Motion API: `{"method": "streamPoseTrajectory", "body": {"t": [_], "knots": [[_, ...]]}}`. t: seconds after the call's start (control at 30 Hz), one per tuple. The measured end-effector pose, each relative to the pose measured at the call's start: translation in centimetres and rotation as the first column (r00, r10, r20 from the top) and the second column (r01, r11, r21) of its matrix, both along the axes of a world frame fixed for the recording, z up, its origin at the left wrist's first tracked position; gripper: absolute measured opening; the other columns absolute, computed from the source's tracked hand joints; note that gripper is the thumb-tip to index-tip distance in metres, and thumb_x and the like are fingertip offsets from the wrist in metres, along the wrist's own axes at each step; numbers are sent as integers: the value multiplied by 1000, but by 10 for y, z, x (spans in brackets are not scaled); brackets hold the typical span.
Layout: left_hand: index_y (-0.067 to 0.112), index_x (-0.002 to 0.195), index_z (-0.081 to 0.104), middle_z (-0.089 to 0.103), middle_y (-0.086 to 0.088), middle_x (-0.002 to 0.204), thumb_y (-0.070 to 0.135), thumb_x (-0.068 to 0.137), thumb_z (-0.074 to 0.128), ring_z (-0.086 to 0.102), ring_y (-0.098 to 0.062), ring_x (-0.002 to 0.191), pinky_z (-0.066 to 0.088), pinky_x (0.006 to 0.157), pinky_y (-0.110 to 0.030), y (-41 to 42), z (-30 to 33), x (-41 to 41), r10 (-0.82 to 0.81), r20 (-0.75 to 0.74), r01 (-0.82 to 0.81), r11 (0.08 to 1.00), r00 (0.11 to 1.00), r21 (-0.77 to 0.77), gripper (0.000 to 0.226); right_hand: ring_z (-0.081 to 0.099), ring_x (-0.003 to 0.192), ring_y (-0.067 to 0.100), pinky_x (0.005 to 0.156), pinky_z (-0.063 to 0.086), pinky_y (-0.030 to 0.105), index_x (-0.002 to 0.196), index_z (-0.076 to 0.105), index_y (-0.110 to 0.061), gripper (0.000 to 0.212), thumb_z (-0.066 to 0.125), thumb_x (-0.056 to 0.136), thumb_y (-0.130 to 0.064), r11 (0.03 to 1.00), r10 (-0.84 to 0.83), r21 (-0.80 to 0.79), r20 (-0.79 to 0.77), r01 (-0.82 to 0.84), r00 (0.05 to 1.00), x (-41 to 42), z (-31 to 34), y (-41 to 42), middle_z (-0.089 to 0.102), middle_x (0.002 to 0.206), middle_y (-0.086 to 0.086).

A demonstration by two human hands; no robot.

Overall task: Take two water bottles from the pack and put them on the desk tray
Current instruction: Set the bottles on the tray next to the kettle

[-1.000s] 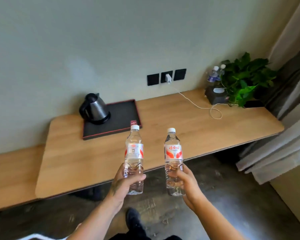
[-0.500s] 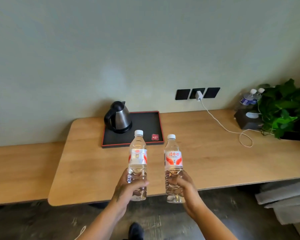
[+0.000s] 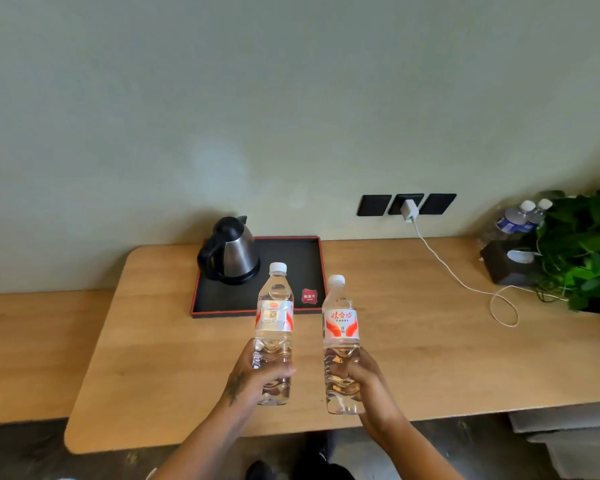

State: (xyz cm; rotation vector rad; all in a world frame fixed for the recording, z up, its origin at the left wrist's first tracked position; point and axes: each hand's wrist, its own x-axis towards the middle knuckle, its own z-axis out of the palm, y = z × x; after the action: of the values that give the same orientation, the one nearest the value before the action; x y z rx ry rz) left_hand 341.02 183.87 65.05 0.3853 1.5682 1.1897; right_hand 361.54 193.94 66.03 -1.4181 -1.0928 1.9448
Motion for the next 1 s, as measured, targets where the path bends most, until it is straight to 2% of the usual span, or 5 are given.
{"method": "streamPoseTrajectory", "body": {"t": [0.27, 0.43, 0.63, 0.8, 1.0], "knots": [[31, 125, 71, 86, -1, 105, 39, 53, 96, 82, -23, 93, 63, 73, -34, 45, -6, -2, 85, -2, -85, 993, 996, -81, 77, 74, 97, 39, 84, 57, 42, 118, 75, -6, 55, 75, 63, -15, 987, 154, -45, -11, -154, 988, -22, -23, 72, 81, 106, 19], [32, 127, 70, 86, -2, 105, 40, 54, 96, 82, -20, 90, 63, 69, -29, 68, -16, -13, 132, 22, -130, 988, 991, -86, 78, 77, 84, 25, 64, 60, 29, 110, 77, -11, 50, 77, 60, -16, 970, 217, -102, -52, -221, 975, -42, -37, 104, 83, 97, 11], [30, 128, 70, 86, -3, 105, 38, 54, 97, 83, -17, 86, 64, 66, -26, 77, -23, -22, 114, 38, -109, 989, 993, -102, 80, 73, 107, 43, 98, 56, 59, 121, 75, -10, 61, 78, 60, -18, 965, 237, -109, -24, -238, 971, -51, -41, 111, 81, 114, 20], [43, 118, 75, 86, 0, 110, 41, 55, 99, 83, -19, 96, 63, 75, -34, 103, -37, -40, 69, 75, -61, 992, 995, -107, 67, 76, 90, 37, 76, 59, 45, 116, 77, -11, 52, 76, 64, -12, 968, 197, -152, -29, -199, 980, -58, -58, 128, 80, 109, 24], [45, 121, 77, 85, 1, 120, 37, 55, 107, 81, -19, 109, 65, 86, -33, 145, -66, -64, -29, 51, 32, 998, 998, -57, 73, 76, 107, 37, 88, 59, 46, 122, 77, -22, 60, 81, 64, -8, 953, 301, -27, 5, -300, 954, -82, -89, 176, 81, 118, 18]]}}
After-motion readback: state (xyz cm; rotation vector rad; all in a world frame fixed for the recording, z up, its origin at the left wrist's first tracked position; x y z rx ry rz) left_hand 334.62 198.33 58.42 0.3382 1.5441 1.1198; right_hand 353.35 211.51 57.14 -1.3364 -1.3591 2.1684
